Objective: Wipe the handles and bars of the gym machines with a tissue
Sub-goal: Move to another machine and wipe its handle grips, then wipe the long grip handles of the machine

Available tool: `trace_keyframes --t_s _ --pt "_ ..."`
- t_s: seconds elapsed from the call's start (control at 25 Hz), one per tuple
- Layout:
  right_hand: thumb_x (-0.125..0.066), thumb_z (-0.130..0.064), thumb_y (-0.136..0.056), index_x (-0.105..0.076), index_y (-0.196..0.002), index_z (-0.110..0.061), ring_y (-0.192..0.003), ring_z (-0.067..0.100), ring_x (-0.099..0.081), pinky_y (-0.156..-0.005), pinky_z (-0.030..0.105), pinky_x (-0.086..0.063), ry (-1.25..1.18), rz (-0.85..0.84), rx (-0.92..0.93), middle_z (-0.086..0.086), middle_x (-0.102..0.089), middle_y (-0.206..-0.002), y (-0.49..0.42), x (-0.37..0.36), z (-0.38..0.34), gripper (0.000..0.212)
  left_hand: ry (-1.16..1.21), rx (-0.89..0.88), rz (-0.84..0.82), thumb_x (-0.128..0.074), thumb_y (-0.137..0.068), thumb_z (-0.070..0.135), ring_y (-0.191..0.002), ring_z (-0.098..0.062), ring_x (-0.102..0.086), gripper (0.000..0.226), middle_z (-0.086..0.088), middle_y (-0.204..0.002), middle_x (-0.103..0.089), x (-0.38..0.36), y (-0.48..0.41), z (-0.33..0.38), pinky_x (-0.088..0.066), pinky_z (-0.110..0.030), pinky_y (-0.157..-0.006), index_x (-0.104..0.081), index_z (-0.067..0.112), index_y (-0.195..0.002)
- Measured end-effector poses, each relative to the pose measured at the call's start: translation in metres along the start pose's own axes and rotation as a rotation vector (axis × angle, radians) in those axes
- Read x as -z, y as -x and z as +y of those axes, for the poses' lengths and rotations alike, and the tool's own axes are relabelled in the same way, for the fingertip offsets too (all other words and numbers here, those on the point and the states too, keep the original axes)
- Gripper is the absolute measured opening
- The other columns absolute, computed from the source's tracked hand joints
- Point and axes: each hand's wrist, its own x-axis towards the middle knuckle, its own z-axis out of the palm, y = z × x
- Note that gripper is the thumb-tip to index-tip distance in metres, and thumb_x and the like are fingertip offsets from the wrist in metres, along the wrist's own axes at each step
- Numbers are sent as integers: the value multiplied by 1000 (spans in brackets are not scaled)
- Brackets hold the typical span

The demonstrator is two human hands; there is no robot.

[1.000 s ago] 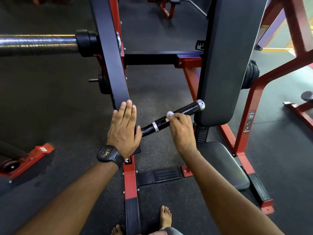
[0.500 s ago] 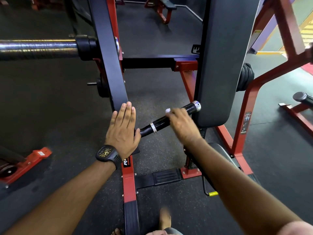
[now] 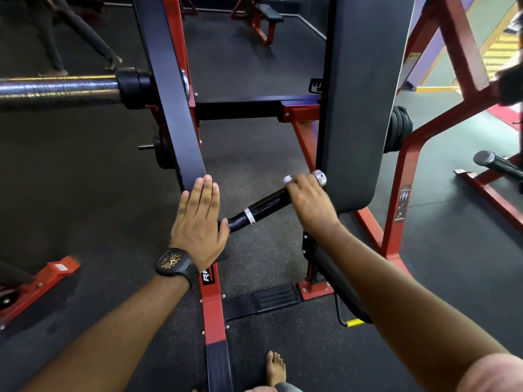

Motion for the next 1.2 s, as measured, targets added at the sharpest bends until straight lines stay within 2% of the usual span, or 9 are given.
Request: trace_keyframes --t_s 0.12,0.32,0.44,0.56,0.68,0.84,1.0,1.12,1.2 --pt "-62 17 -76 -58 -120 1 -99 33 -51 -89 40 -51 6 -9 -175 17 -57 -110 -8 10 18 47 14 2 2 -31 -89 39 -151 -27 -7 76 -16 -162 -14 -1 0 -1 6 -39 -122 -21 -1 -153" --pt "-64 10 -74 -57 -118 1 -102 32 -52 -95 39 -45 135 -69 -243 17 -57 -112 -10 6 -9 46 13 13 2 -30 -89 39 -151 -28 -9 76 -17 -162 -15 1 0 1 7 -39 -122 -20 -1 -153" --pt "-62 11 -78 -64 -106 -3 -105 31 -52 -99 40 -43 -7 -38 -295 14 -59 -109 -15 6 -28 31 14 12 -3 -29 -90 39 -150 -28 -10 75 -17 -162 -16 3 0 0 7 -39 -122 -19 -1 -153" --pt "-61 9 -84 -66 -107 -6 -107 26 -51 -99 35 -45 -126 -52 -247 9 -60 -110 -13 5 -45 28 22 -15 -25 -29 -91 40 -151 -27 -7 74 -16 -162 -14 7 3 -3 8 -39 -122 -18 0 -153" --pt "-63 6 -85 -66 -106 -7 -107 22 -53 -94 32 -50 -237 -16 -222 6 -61 -109 1 6 -73 25 68 -46 -46 -39 -96 36 -151 -26 -4 71 -15 -163 -11 9 8 -4 3 -40 -123 -17 1 -154" --pt "-62 0 -91 -70 -106 -8 -98 21 -62 -88 34 -54 -500 -6 -172 7 -69 -104 30 7 -108 19 196 -108 -112 -44 -99 34 -152 -24 -3 70 -13 -163 -11 20 18 2 -1 -39 -122 -15 3 -154" --pt "-59 -9 -97 -68 -113 -12 -98 8 -62 -88 23 -51 -644 51 -477 2 -65 -110 60 23 -93 18 352 -248 -143 -36 -103 31 -152 -21 -5 63 -12 -164 -12 30 11 32 -4 -32 -123 -15 3 -155" --pt "-55 -12 -98 -66 -122 -10 -108 17 -60 -95 25 -43 -557 145 -687 7 -65 -115 87 39 -36 26 419 -322 -150 -35 -104 32 -152 -18 -5 61 -10 -164 -13 39 -6 78 -3 -30 -123 -16 5 -155" --pt "-57 -12 -95 -69 -119 -10 -108 22 -61 -96 23 -39 -482 186 -796 8 -67 -112 106 53 14 26 447 -408 -165 -35 -104 32 -152 -17 -5 61 -8 -164 -13 44 -19 119 -2 -28 -122 -16 6 -155"
